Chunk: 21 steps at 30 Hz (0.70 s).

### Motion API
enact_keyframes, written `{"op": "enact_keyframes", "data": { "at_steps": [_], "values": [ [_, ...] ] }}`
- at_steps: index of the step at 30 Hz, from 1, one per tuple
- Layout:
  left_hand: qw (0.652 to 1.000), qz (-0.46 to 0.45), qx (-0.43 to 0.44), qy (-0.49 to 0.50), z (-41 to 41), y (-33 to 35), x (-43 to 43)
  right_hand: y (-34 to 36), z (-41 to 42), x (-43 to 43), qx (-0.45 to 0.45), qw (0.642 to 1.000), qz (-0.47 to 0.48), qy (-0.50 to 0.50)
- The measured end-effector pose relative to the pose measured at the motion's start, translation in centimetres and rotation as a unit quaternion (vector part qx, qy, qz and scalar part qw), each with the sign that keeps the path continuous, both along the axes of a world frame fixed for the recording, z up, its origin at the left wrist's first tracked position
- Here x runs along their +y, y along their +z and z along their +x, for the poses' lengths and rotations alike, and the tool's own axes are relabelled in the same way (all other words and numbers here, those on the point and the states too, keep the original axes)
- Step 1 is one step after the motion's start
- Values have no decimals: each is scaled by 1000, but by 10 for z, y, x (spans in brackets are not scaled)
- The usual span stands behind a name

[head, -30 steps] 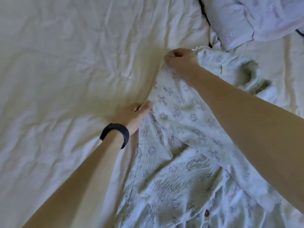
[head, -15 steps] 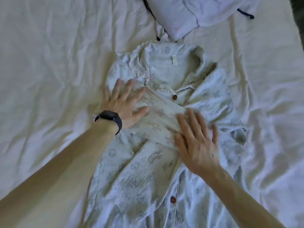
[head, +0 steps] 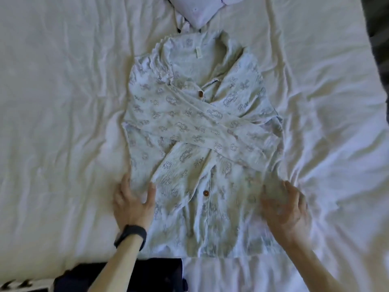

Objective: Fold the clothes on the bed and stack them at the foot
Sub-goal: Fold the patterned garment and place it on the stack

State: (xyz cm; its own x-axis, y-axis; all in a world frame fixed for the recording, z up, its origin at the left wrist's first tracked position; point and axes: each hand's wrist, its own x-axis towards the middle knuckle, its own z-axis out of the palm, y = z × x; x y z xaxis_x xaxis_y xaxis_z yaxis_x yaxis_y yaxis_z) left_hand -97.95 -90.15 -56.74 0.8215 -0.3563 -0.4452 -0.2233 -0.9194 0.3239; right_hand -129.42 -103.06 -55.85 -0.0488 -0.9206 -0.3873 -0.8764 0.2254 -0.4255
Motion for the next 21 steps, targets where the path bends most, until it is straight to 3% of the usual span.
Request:
{"op": "enact_keyframes", "data": {
  "at_steps": [5, 8, 13, 18, 21],
  "values": [
    [979, 93, 173, 59, 2, 22, 59, 11, -44, 41, 34, 976, 199, -76],
    [951, 134, 279, 19, 20, 26, 72, 16, -51, 34, 15, 975, 208, -76],
    [968, 80, 238, -19, 28, 37, 89, 29, -75, 31, -4, 983, 152, -99],
    [964, 107, 239, -46, 4, 33, 100, 13, -71, 40, -56, 973, 164, -152],
    [971, 105, 209, -49, -2, 30, 104, 11, -67, 43, -24, 979, 151, -132]
  ]
}}
